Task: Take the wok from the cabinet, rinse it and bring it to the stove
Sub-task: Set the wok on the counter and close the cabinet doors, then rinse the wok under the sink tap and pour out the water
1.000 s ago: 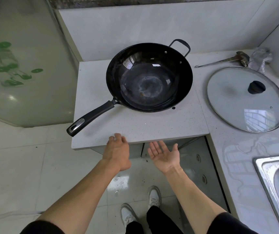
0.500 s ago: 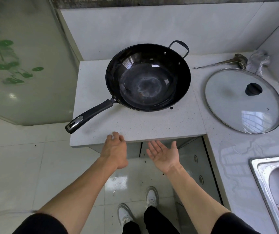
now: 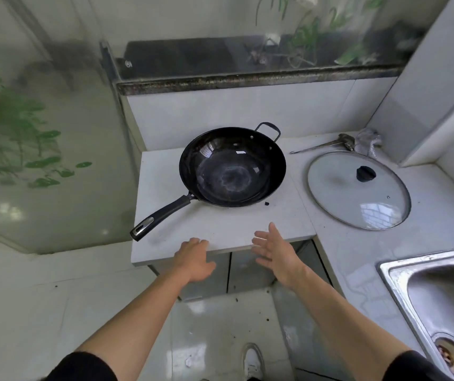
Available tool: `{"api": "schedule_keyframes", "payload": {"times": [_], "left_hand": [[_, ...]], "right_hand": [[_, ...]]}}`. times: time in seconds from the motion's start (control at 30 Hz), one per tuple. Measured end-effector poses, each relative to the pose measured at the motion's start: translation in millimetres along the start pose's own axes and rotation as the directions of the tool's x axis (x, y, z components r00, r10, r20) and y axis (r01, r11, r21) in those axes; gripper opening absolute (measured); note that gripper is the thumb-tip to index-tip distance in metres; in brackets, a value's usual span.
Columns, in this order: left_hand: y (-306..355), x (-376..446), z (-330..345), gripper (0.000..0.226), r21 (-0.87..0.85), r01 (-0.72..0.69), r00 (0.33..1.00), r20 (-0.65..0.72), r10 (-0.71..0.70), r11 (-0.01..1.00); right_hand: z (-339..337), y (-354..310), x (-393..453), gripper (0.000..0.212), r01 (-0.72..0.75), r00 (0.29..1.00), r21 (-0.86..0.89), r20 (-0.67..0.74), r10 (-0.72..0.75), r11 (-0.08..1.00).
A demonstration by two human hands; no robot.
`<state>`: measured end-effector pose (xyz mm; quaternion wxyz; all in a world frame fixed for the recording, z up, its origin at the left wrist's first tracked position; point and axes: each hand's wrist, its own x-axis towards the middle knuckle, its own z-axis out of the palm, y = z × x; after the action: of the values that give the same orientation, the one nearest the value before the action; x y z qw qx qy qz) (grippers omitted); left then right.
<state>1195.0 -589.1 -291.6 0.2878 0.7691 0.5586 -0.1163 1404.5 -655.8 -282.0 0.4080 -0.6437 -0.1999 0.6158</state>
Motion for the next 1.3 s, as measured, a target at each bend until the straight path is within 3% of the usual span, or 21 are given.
{"api": "schedule_keyframes", "payload": {"times": [0.17, 0.33, 0.5, 0.57, 0.8, 1.13, 1.3], "left_hand": [[5.3, -25.3, -25.2, 0.061, -0.075, -0.114, 0.968, -0.232, 0.094, 0.991], [6.5, -36.2, -61.5, 0.057, -0.013, -0.241, 0.879, -0.426, 0.212, 0.971], [8.1, -44.7, -74.6, 0.058, -0.075, -0.285, 0.843, -0.494, 0.212, 0.956], [10.5, -51.6, -70.2, 0.057, -0.119, -0.296, 0.844, -0.496, 0.202, 0.948], [12.3, -54.5, -63.9, 0.058, -0.059, -0.291, 0.841, -0.491, 0.227, 0.955], [42.4, -22.3, -93.6, 0.056, 0.013, -0.212, 0.844, -0.501, 0.190, 0.977], [54.5, -6.3, -98.2, 0.053, 0.071, -0.157, 0.857, -0.486, 0.171, 0.985]], "right_hand": [[12.5, -40.5, -39.3, 0.063, 0.210, 0.963, -0.416, -0.066, -0.260, 0.885], [16.2, -73.6, -81.0, 0.048, 0.385, 0.859, -0.672, 0.011, -0.511, 0.633], [0.7, -77.5, -100.5, 0.073, 0.384, 0.746, -0.874, 0.104, -0.658, 0.297], [-7.5, -76.2, -108.4, 0.085, 0.358, 0.716, -0.906, 0.110, -0.689, 0.227], [-34.3, -62.0, -99.2, 0.064, 0.243, 0.770, -0.950, 0.065, -0.635, 0.197], [-65.0, -82.3, -45.4, 0.063, 0.314, 0.770, -0.907, 0.070, -0.634, 0.282], [-77.7, -94.2, -17.6, 0.062, 0.334, 0.763, -0.902, 0.088, -0.641, 0.273]]}}
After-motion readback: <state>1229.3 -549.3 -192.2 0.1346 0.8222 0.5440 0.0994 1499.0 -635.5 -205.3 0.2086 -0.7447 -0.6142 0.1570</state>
